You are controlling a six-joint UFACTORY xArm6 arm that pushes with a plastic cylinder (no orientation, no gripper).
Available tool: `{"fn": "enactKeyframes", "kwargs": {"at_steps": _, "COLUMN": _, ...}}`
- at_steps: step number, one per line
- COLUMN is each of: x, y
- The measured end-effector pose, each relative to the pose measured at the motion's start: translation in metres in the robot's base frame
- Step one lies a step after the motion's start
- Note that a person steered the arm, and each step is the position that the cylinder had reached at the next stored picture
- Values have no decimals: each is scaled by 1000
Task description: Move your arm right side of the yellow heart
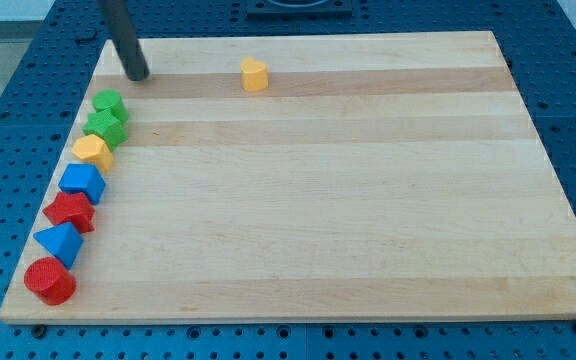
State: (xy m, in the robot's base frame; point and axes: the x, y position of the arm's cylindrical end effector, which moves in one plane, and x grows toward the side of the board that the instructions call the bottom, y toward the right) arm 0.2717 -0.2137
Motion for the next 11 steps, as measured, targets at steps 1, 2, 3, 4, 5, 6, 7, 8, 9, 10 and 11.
{"fn": "enactKeyframes", "kwargs": {"at_steps": 1, "x": 13, "y": 34}}
{"fn": "enactKeyframes", "kwargs": {"at_steps": 2, "x": 45, "y": 36}}
{"fn": "enactKeyframes", "kwargs": {"at_steps": 3, "x": 60, "y": 61}}
{"fn": "enactKeyframes", "kwargs": {"at_steps": 4, "x": 72, "y": 101}}
{"fn": "enactKeyframes", "kwargs": {"at_steps": 5, "x": 75, "y": 137}}
{"fn": "enactKeyframes", "kwargs": {"at_steps": 6, "x": 71, "y": 158}}
{"fn": "enactKeyframes", "kwargs": {"at_steps": 7, "x": 66, "y": 181}}
{"fn": "enactKeyframes", "kwargs": {"at_steps": 8, "x": 53, "y": 192}}
{"fn": "enactKeyframes", "kwargs": {"at_steps": 9, "x": 43, "y": 192}}
{"fn": "enactKeyframes", "kwargs": {"at_steps": 10, "x": 31, "y": 192}}
{"fn": "enactKeyframes", "kwargs": {"at_steps": 11, "x": 20, "y": 192}}
